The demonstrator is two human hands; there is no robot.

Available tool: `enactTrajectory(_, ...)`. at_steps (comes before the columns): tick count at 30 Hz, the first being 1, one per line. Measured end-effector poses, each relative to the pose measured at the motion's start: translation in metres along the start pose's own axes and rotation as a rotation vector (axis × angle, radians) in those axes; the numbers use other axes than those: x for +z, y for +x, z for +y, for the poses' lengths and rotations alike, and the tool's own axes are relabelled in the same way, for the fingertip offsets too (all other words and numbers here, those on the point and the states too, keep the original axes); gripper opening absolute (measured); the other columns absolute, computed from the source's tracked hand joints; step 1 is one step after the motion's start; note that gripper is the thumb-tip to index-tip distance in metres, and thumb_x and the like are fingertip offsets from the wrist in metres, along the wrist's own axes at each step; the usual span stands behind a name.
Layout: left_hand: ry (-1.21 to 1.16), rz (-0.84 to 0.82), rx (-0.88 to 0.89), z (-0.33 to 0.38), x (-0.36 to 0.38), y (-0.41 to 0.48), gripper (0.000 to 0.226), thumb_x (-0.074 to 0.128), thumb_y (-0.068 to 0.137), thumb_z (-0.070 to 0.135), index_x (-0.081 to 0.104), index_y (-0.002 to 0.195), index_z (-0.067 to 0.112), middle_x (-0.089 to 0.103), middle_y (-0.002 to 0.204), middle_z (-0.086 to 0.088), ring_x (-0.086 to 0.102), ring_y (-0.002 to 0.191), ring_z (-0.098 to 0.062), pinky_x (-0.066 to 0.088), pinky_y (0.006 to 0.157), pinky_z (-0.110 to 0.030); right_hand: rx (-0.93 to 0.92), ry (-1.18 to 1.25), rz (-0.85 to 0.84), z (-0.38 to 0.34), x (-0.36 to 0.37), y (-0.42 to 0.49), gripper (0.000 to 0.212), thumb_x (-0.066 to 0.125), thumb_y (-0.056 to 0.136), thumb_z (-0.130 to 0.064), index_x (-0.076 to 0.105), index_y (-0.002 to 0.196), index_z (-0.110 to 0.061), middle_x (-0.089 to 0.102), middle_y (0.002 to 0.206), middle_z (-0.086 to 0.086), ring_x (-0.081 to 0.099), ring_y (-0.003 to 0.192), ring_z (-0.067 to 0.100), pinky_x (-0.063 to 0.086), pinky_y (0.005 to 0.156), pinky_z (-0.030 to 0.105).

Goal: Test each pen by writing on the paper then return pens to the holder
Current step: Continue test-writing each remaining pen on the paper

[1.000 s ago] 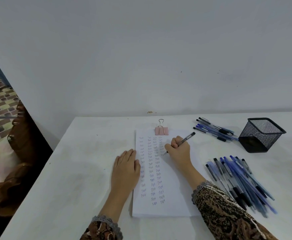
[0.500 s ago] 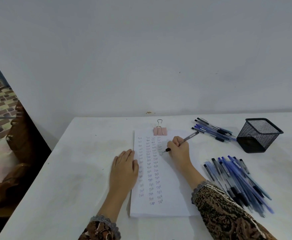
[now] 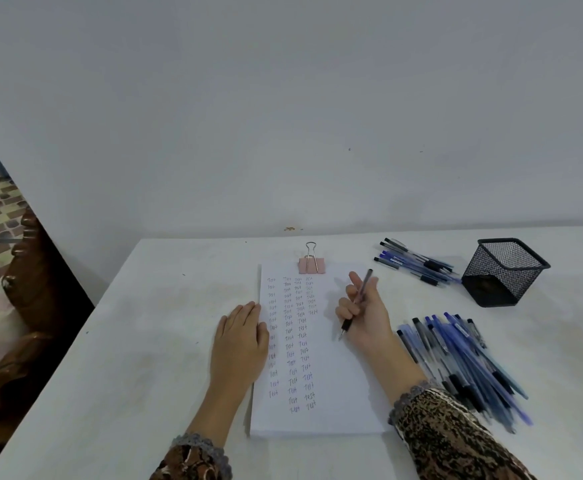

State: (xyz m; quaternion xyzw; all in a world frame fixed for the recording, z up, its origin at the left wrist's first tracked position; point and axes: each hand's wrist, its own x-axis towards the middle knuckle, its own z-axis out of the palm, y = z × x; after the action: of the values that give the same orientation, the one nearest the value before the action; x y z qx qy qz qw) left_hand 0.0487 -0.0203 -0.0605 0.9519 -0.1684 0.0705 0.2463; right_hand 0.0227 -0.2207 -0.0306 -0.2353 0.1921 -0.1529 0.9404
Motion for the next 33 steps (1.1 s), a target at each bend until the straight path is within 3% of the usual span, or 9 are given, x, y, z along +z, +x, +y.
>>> enactTrajectory(2,0.000,0.004,0.008,-0.001,0.001,0.001,0.045,0.032,0.098,0.026,0.034,0.142,0.015,0.033,0.149,0.002,0.024,0.140,-0.012,0.010,0.119,-0.031,0.005,0.029,0.009,0.002,0.000,0.001,0.036,0.032,0.101,-0.037,0.060,0.097,-0.015,0.051,0.055,-0.005,0.032,0.036,0.009,0.030,0.039,0.016)
enactTrajectory(9,0.001,-0.001,0.014,-0.001,0.000,0.000,0.046,0.029,0.098,0.028,0.037,0.141,0.014,0.036,0.148,0.001,0.026,0.139,-0.013,0.012,0.118,-0.032,-0.079,-0.078,0.055,0.009,0.004,0.000,0.031,0.030,0.103,-0.029,0.053,0.089,-0.016,0.042,0.046,-0.007,0.031,0.034,0.008,0.028,0.038,0.014)
enactTrajectory(13,0.001,-0.003,0.020,-0.001,-0.001,-0.001,0.044,0.033,0.098,0.025,0.037,0.141,0.013,0.036,0.148,0.000,0.027,0.139,-0.014,0.014,0.118,-0.033,-0.078,-0.211,0.085,-0.003,0.010,-0.011,0.025,0.035,0.102,-0.026,0.053,0.091,-0.014,0.043,0.061,-0.001,0.038,0.041,0.011,0.035,0.040,0.018)
enactTrajectory(15,0.002,0.000,0.024,-0.002,0.000,-0.001,0.046,0.030,0.098,0.027,0.038,0.140,0.012,0.037,0.147,-0.001,0.028,0.138,-0.015,0.014,0.118,-0.033,-0.134,-0.517,0.101,-0.018,0.013,-0.022,0.017,0.042,0.100,-0.021,0.055,0.098,-0.010,0.042,0.072,0.001,0.043,0.054,0.015,0.042,0.049,0.024)
enactTrajectory(18,0.006,0.000,0.025,-0.003,0.001,-0.001,0.046,0.030,0.097,0.028,0.039,0.140,0.011,0.038,0.147,-0.002,0.029,0.138,-0.016,0.016,0.118,-0.035,-0.298,-1.272,0.167,-0.052,0.015,-0.038,0.019,0.050,0.096,-0.021,0.057,0.110,-0.010,0.053,0.083,0.000,0.049,0.075,0.019,0.039,0.064,0.025)
enactTrajectory(21,0.016,0.005,0.029,-0.001,0.001,-0.001,0.059,0.020,0.089,0.035,0.041,0.139,0.011,0.040,0.145,-0.003,0.032,0.137,-0.017,0.018,0.117,-0.036,-0.281,-1.714,0.216,-0.083,0.005,-0.051,0.030,0.054,0.094,-0.019,0.052,0.122,-0.008,0.059,0.107,0.012,0.049,0.085,0.020,0.036,0.063,0.025)
enactTrajectory(26,0.020,0.004,0.020,-0.002,0.002,-0.001,0.064,0.017,0.085,0.037,0.040,0.139,0.011,0.039,0.146,-0.003,0.030,0.138,-0.017,0.017,0.117,-0.035,-0.171,-2.059,0.324,-0.103,-0.019,-0.068,0.029,0.058,0.090,-0.024,0.054,0.113,-0.007,0.060,0.111,0.015,0.052,0.084,0.024,0.041,0.070,0.029)
enactTrajectory(29,0.016,0.008,0.020,-0.002,0.002,-0.002,0.063,0.019,0.086,0.036,0.041,0.138,0.010,0.041,0.145,-0.003,0.032,0.137,-0.018,0.018,0.117,-0.036,-0.079,-2.188,0.335,-0.105,-0.025,-0.075,0.037,0.058,0.089,-0.037,0.053,0.115,-0.011,0.058,0.116,0.009,0.055,0.099,0.025,0.044,0.079,0.032)
enactTrajectory(33,0.009,0.000,0.016,-0.001,0.002,-0.001,0.054,0.024,0.092,0.033,0.040,0.139,0.011,0.040,0.146,-0.002,0.031,0.138,-0.016,0.017,0.117,-0.035,-0.016,-2.295,0.312,-0.109,-0.024,-0.073,0.029,0.056,0.089,-0.021,0.050,0.117,-0.017,0.054,0.120,0.006,0.052,0.098,0.024,0.041,0.077,0.029)
